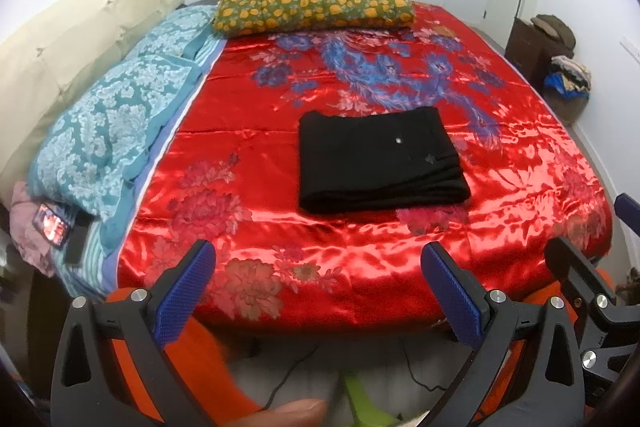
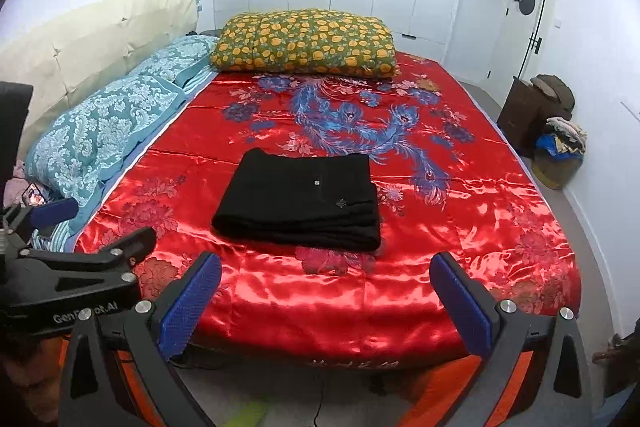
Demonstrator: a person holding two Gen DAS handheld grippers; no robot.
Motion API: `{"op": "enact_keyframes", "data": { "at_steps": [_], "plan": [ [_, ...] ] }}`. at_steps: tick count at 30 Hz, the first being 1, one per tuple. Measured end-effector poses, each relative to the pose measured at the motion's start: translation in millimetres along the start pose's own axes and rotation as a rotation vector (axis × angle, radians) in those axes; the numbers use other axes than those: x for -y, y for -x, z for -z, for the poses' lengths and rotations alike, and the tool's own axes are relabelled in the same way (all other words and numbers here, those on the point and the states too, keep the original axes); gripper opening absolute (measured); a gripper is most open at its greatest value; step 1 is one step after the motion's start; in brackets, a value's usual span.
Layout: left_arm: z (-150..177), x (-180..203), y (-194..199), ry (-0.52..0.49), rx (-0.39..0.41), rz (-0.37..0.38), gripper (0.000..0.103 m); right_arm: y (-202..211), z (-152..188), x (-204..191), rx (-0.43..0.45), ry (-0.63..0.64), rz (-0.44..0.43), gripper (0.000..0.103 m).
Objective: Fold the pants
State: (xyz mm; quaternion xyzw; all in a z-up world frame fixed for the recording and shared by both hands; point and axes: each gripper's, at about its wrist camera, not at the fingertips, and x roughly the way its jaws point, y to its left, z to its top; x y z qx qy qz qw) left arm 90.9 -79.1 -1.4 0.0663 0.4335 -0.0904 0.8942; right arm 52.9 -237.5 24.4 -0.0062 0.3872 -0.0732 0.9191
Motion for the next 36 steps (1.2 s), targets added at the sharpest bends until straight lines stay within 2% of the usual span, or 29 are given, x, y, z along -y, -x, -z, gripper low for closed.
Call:
{"op": "enact_keyframes", "data": {
  "at_steps": [8, 36],
  "plan": [
    [-0.7, 1.8, -2.5, -0.010, -0.005, -0.008, 0.103, -3.7, -0.2, -2.9, -0.005, -0.003, -0.026, 0.103],
    [0.7, 0.1, -7.1, -0.008, -0.019, -0.014, 0.102, -11.0, 1.4, -3.9, -0.023, -0.003, -0.003, 0.103]
  ]
}}
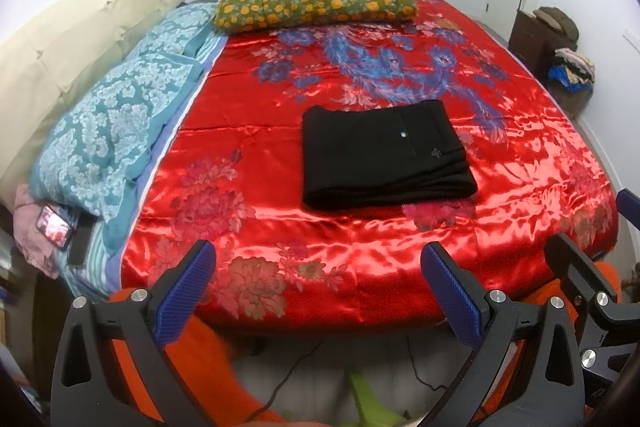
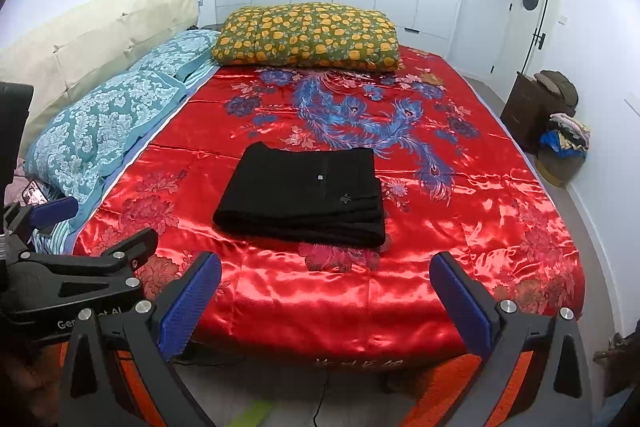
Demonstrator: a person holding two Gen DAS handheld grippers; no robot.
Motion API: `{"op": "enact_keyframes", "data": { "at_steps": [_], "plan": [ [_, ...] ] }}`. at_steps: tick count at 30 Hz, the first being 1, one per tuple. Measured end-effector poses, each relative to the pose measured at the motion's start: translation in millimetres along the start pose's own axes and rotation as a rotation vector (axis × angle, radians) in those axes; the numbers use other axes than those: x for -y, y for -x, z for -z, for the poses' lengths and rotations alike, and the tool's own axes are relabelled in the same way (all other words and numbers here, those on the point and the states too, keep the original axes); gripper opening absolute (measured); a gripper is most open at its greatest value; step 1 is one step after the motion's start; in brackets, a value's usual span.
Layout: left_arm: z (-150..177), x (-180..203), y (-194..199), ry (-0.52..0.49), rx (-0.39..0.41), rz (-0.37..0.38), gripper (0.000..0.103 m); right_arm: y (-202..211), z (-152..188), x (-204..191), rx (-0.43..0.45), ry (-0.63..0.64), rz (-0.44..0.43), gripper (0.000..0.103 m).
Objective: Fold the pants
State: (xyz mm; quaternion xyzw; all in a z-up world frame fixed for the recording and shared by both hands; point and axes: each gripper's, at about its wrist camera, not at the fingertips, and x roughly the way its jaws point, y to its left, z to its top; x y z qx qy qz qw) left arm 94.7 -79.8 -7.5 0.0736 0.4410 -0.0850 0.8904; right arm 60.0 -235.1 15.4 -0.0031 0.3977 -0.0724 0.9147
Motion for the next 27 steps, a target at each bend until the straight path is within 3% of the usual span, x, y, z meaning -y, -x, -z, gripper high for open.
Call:
{"op": "enact_keyframes", "data": {
  "at_steps": [27],
  "plan": [
    [2.6, -1.0, -4.7, -0.026, 0.010, -0.009, 0.102, -8.8, -1.8, 6.5, -0.014, -0.012, 0.028, 0.103]
  ]
}}
